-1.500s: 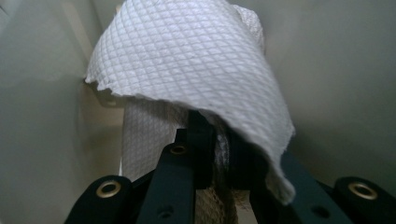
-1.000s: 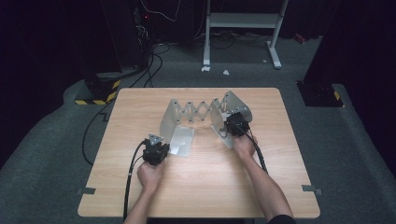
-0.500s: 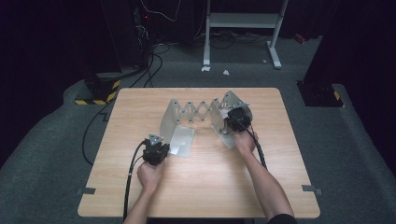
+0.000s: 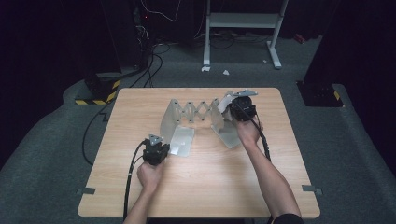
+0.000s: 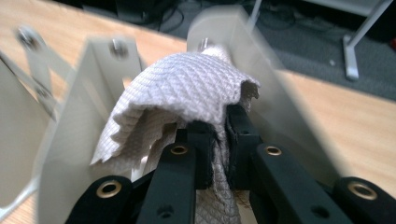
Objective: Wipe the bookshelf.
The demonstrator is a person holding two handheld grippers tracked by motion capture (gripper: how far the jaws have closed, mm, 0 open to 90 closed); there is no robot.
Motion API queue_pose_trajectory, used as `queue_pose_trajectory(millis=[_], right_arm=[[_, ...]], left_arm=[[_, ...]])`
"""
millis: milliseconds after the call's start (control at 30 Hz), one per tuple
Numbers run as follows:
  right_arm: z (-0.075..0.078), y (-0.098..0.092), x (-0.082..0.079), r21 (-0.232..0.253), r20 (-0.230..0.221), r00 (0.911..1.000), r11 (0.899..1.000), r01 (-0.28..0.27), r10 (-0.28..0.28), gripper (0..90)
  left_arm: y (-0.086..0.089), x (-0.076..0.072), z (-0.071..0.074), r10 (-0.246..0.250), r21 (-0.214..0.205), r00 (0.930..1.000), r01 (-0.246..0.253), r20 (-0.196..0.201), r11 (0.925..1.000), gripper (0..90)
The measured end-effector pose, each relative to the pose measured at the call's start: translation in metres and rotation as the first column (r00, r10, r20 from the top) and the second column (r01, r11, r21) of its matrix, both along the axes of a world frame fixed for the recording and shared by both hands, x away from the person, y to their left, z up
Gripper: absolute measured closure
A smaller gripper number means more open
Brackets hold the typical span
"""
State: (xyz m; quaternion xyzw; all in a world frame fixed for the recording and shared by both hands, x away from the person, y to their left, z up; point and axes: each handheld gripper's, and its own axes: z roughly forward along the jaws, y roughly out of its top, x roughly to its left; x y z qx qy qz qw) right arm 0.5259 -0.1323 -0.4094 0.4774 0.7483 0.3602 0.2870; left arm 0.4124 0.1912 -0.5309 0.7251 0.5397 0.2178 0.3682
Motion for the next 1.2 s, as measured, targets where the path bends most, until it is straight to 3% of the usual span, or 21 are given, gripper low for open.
queue_pose_trajectory(millis=[267, 367, 567, 633, 767, 800, 1000, 1100, 1200], right_arm=[[0.027, -0.007, -0.004, 0.019, 0.041, 0.9991, 1.000, -0.006, 0.005, 82.8], [0.028, -0.005, -0.003, 0.009, 0.041, 0.9991, 1.000, -0.009, 0.009, 82.8], [0.003, 0.003, -0.001, -0.042, 0.006, 0.9999, 0.999, -0.016, 0.016, 82.8], [-0.014, 0.004, 0.000, -0.047, -0.027, 0.9994, 0.999, -0.021, 0.020, 82.8], [-0.025, 0.006, -0.001, -0.054, -0.046, 0.9986, 0.998, -0.030, 0.027, 82.8], [-0.037, 0.005, -0.002, -0.054, -0.072, 0.9968, 0.998, -0.037, 0.033, 82.8], [-0.067, -0.002, -0.005, -0.048, -0.137, 0.9903, 0.998, -0.029, 0.022, 82.7], [-0.073, -0.004, -0.008, -0.036, -0.145, 0.9891, 0.999, -0.028, 0.023, 82.7], [-0.080, -0.004, -0.013, -0.064, -0.163, 0.9862, 0.997, -0.040, 0.029, 82.8]], left_arm=[[0.000, 0.000, 0.000, -0.001, 0.000, 1.0000, 0.001, 0.000, 1.0000, 86.5], [0.000, 0.000, 0.000, -0.002, 0.001, 1.0000, 0.002, 0.000, 1.0000, 86.5], [0.000, 0.000, 0.000, -0.002, 0.000, 1.0000, 0.002, -0.001, 1.0000, 86.5], [0.000, 0.000, 0.000, -0.004, -0.001, 1.0000, 0.004, 0.000, 1.0000, 86.5], [0.000, 0.000, 0.000, -0.003, 0.002, 1.0000, 0.003, 0.000, 1.0000, 86.5], [0.000, 0.000, 0.000, -0.004, 0.001, 1.0000, 0.004, 0.000, 1.0000, 86.4], [0.000, 0.000, 0.000, -0.003, 0.003, 1.0000, 0.003, 0.001, 1.0000, 86.4], [0.000, 0.000, 0.000, -0.003, 0.003, 1.0000, 0.003, -0.001, 1.0000, 86.4], [0.000, 0.000, 0.000, -0.003, 0.003, 1.0000, 0.003, -0.002, 1.0000, 86.4]])
